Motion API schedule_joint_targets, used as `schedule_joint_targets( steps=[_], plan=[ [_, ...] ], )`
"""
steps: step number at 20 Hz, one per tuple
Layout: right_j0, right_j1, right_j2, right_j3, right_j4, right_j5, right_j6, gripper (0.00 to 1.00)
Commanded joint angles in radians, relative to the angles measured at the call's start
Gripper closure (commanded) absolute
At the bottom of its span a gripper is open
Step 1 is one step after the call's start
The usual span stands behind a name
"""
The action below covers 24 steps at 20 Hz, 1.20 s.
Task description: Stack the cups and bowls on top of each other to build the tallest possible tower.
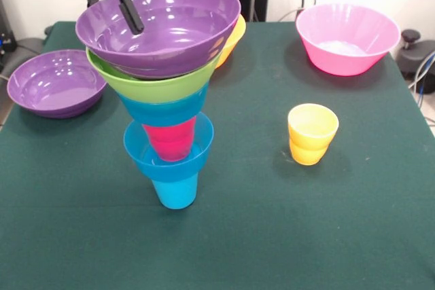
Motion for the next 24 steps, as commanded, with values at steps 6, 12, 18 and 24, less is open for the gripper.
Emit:
schedule_joint_targets(
  steps=[6, 12, 18, 24],
  plan=[
    [0.058, -0.021, -0.024, -0.061, -0.011, 0.2, -0.218, 0.0],
    [0.053, -0.035, -0.009, -0.087, 0.011, 0.258, -0.229, 0.0],
    [0.053, -0.037, -0.002, -0.101, 0.017, 0.283, -0.231, 0.0],
    [0.058, -0.035, -0.004, -0.109, 0.015, 0.288, -0.233, 0.0]
  ],
)
